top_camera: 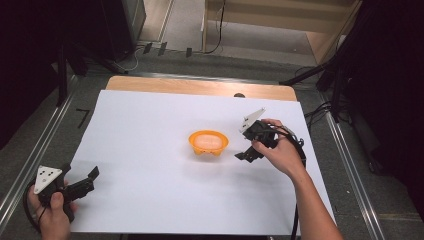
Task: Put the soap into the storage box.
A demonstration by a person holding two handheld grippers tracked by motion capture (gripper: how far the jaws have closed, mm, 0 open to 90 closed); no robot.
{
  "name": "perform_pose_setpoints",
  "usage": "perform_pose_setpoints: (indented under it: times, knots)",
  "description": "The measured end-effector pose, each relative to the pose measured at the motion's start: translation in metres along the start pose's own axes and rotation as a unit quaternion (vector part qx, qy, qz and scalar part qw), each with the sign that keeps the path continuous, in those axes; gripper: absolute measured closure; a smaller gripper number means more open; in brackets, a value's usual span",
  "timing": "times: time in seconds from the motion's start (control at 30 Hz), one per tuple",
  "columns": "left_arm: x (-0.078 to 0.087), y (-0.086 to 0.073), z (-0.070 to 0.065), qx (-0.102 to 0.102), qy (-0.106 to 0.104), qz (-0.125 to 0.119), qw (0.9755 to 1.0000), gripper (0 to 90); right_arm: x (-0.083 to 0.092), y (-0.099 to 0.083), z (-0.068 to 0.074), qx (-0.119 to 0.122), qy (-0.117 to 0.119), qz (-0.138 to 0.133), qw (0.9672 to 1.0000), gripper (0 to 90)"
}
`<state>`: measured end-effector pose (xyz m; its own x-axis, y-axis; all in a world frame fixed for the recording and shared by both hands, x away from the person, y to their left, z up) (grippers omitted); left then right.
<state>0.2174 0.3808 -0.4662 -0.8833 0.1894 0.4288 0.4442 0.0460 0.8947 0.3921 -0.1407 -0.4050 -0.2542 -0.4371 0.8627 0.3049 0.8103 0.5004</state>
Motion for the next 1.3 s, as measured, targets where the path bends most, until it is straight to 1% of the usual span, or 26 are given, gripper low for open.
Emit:
perform_pose_setpoints:
  times: [0.03,0.1,0.2,0.23,0.27,0.3,0.37,0.43,0.47,0.57,0.6,0.63,0.83,0.9,0.97,1.03,1.07,1.1,1.13,1.2,1.23,1.3]
  knots:
    - [0.000,0.000,0.000,0.000,0.000,0.000,1.0000,7.4,0.001,-0.007,0.000,-0.004,-0.005,-0.007,1.0000,14.2]
    - [0.000,0.000,0.000,0.000,0.001,0.000,1.0000,7.4,0.002,-0.015,0.000,-0.015,-0.005,-0.008,0.9998,14.0]
    - [0.000,0.000,0.000,-0.001,0.002,0.000,1.0000,7.4,0.003,-0.028,0.001,-0.023,-0.016,-0.016,0.9995,13.7]
    - [0.000,0.000,0.000,-0.001,0.002,0.001,1.0000,7.4,0.002,-0.032,0.001,-0.022,-0.020,-0.018,0.9994,13.7]
    - [0.000,0.000,0.000,-0.001,0.002,0.001,1.0000,7.4,0.002,-0.032,0.001,-0.022,-0.020,-0.018,0.9994,13.7]
    - [0.000,0.000,0.000,-0.002,0.002,0.001,1.0000,7.4,0.003,-0.036,0.002,-0.026,-0.025,-0.020,0.9992,13.7]
    - [0.000,0.000,0.000,-0.003,0.002,0.000,1.0000,7.4,0.003,-0.046,0.003,-0.033,-0.025,-0.024,0.9988,13.7]
    - [0.000,0.000,0.000,-0.003,0.002,0.001,1.0000,7.3,0.004,-0.052,0.004,-0.037,-0.031,-0.028,0.9984,13.6]
    - [0.000,0.000,0.000,-0.003,0.002,0.000,1.0000,7.4,0.004,-0.059,0.004,-0.042,-0.034,-0.032,0.9980,13.7]
    - [0.000,0.000,0.000,-0.002,0.003,0.000,1.0000,7.4,0.004,-0.064,0.005,-0.041,-0.040,-0.037,0.9977,13.5]
    - [0.000,0.000,0.000,-0.002,0.003,0.000,1.0000,7.4,0.005,-0.067,0.005,-0.042,-0.045,-0.043,0.9972,13.5]
    - [0.000,0.000,-0.001,-0.002,0.003,0.000,1.0000,7.4,0.005,-0.070,0.006,-0.047,-0.045,-0.046,0.9968,13.5]
    - [0.000,0.000,-0.001,-0.003,0.003,-0.001,1.0000,7.4,0.006,-0.090,0.012,-0.064,-0.052,-0.058,0.9949,12.6]
    - [0.000,0.000,-0.001,-0.003,0.003,0.000,1.0000,7.4,0.006,-0.098,0.013,-0.071,-0.059,-0.065,0.9936,12.6]
    - [0.000,0.000,0.000,-0.003,0.003,0.000,1.0000,7.4,0.005,-0.106,0.014,-0.077,-0.057,-0.072,0.9927,12.0]
    - [0.000,0.000,-0.001,-0.002,0.003,-0.001,1.0000,7.4,0.005,-0.112,0.016,-0.085,-0.060,-0.078,0.9915,12.0]
    - [0.000,0.000,0.000,-0.003,0.003,0.000,1.0000,7.4,0.005,-0.115,0.016,-0.085,-0.061,-0.084,0.9909,12.0]
    - [0.000,0.000,-0.001,-0.003,0.003,-0.001,1.0000,7.4,0.006,-0.119,0.017,-0.091,-0.065,-0.084,0.9901,12.0]
    - [0.000,0.000,-0.001,-0.003,0.003,0.000,1.0000,7.4,0.006,-0.122,0.018,-0.091,-0.067,-0.091,0.9894,12.0]
    - [0.000,0.000,0.000,-0.003,0.004,0.000,1.0000,7.4,0.007,-0.132,0.020,-0.098,-0.066,-0.096,0.9883,12.0]
    - [0.000,0.000,-0.001,-0.003,0.004,-0.001,1.0000,7.4,0.007,-0.132,0.020,-0.098,-0.066,-0.096,0.9883,12.0]
    - [0.000,0.000,-0.001,-0.002,0.004,-0.001,1.0000,7.4,0.008,-0.137,0.022,-0.103,-0.071,-0.100,0.9871,12.0]
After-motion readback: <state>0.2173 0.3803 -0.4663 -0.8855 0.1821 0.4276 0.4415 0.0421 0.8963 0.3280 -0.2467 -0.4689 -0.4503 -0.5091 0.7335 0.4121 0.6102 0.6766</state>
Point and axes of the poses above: each handheld gripper's, and its own axes: x roughly backward along the jaws, y roughly out of its top, z roughly to its left, the point moved 1 cm from there along -x, roughly forward along the jaws, and after that the axes turned 4 degrees about -y, right-handed, at the moved point
